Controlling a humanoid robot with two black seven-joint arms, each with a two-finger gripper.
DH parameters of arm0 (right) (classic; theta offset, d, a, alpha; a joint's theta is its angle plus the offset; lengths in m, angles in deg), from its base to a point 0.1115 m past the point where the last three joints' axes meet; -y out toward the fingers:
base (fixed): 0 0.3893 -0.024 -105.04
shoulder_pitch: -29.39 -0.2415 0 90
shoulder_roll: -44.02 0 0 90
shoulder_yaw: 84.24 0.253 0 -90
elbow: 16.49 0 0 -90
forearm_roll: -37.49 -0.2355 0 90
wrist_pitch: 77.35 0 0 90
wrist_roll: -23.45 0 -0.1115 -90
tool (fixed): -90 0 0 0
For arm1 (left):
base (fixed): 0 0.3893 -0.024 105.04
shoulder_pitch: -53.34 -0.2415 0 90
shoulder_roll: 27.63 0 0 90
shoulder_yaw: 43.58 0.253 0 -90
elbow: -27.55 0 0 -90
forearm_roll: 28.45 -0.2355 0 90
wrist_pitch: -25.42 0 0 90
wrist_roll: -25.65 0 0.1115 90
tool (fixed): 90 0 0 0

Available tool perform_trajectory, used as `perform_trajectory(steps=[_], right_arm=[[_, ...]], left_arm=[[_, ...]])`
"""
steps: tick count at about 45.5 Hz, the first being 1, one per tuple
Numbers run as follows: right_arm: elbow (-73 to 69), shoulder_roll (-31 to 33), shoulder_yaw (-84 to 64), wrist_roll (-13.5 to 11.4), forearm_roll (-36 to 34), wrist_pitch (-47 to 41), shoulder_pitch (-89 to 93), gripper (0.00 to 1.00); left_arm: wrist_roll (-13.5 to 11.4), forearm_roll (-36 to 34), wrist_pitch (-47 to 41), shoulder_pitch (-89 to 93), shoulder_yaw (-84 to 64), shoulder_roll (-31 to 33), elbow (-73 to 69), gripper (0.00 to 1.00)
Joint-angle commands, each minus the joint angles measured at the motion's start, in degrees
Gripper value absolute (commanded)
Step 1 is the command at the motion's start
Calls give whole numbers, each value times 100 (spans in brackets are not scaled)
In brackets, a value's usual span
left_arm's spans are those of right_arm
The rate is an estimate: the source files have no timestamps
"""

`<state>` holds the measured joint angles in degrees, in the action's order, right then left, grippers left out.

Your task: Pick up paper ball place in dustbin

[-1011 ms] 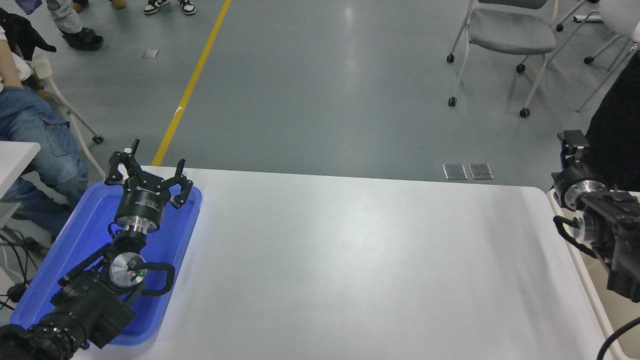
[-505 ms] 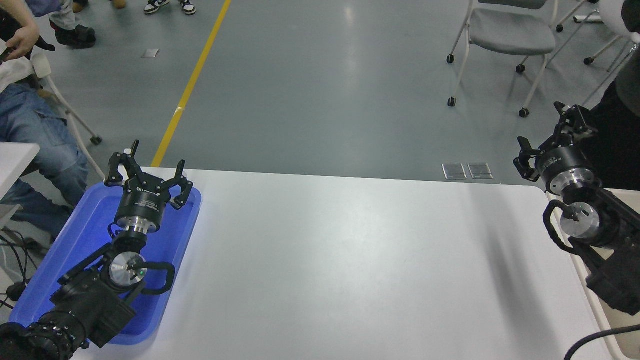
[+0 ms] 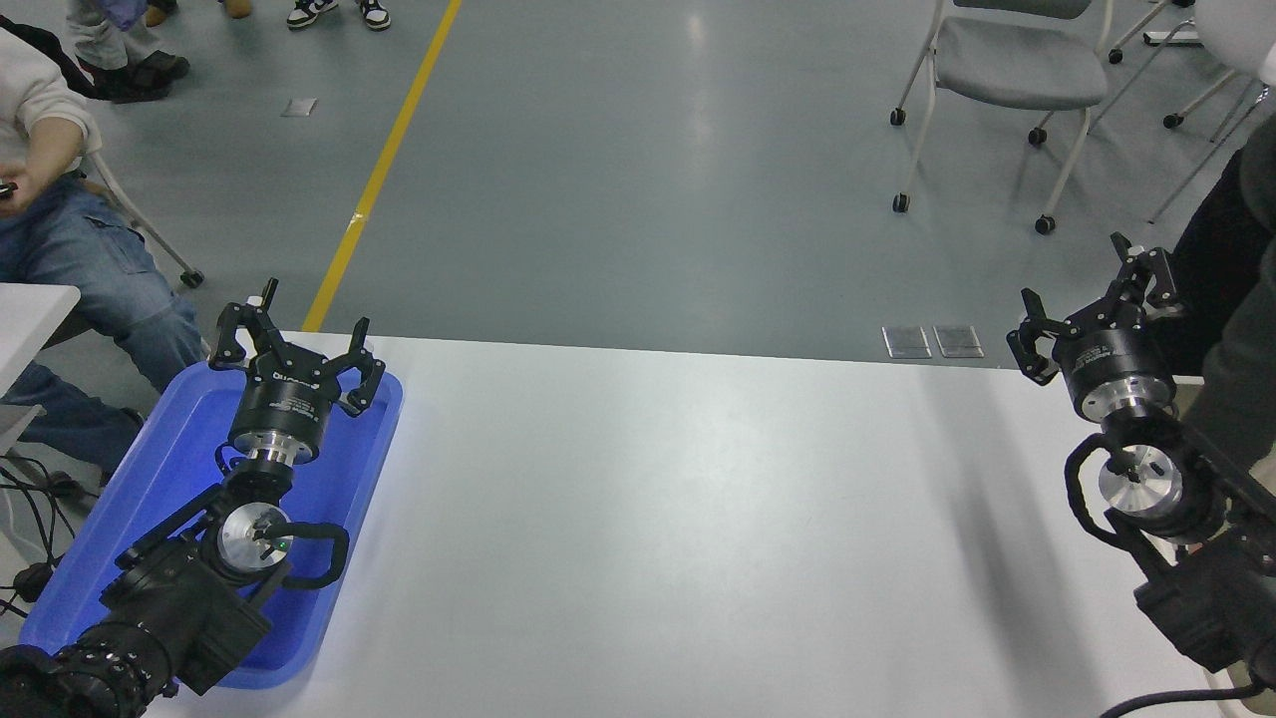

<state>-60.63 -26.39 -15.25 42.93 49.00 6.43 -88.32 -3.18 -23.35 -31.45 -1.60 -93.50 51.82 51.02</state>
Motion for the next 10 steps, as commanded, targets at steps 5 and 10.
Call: perform_trajectory(steps=[5,10], right_arm=[[-16,-52,71,46,1,-54,55,100],[-24,-52,71,46,1,-54,72,100]], left_arm=[[0,0,0,0,0,0,0,100],[0,0,0,0,0,0,0,100]])
